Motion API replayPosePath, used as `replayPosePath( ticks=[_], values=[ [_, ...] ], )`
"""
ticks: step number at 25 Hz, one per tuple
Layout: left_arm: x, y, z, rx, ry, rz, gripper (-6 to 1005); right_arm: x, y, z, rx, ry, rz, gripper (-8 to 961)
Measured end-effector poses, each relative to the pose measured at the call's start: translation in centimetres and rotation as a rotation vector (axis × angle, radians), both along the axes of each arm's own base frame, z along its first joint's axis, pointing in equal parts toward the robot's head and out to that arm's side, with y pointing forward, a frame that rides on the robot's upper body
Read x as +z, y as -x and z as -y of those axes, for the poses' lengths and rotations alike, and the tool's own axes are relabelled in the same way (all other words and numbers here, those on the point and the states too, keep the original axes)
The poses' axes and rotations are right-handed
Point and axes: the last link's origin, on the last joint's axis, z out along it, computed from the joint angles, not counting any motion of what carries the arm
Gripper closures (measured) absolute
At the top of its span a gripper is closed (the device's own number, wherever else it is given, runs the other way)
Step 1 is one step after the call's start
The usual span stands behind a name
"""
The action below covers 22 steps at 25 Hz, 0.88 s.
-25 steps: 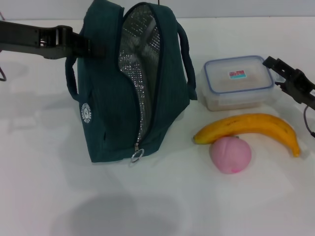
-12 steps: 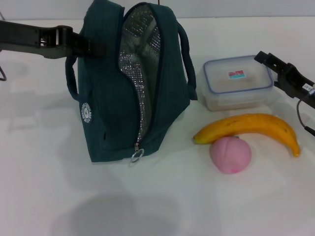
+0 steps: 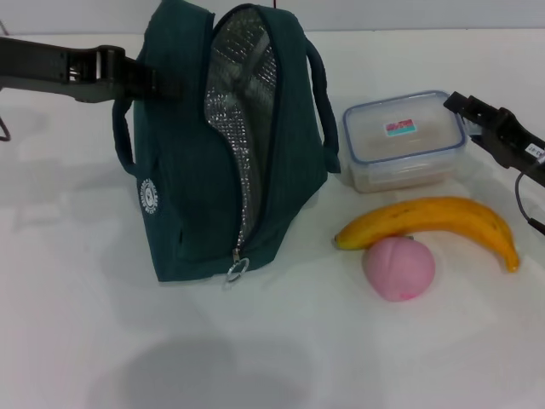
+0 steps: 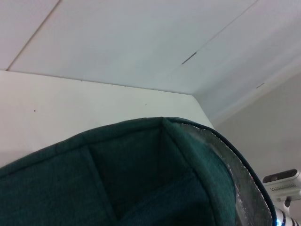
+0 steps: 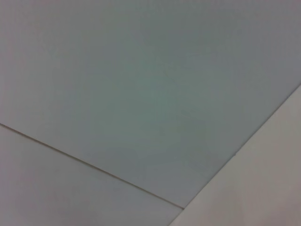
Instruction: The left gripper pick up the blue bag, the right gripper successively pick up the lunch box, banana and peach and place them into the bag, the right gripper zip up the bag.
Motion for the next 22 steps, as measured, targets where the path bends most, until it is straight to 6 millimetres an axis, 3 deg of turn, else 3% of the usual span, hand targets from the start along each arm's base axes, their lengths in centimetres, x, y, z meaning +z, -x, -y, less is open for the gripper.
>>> replayPosePath(
  ticks=[10,22],
  values=[
    [0.0,0.2,0.1,0.001,0.000,-0.001,956,0.0,-0.3,0.3,-0.006,0.003,-0.003,716],
    [0.0,0.1,0.2,-0.003,0.005,0.000,955,0.5,0.0,1.3,0.041,-0.018,-0.051,745]
  ],
)
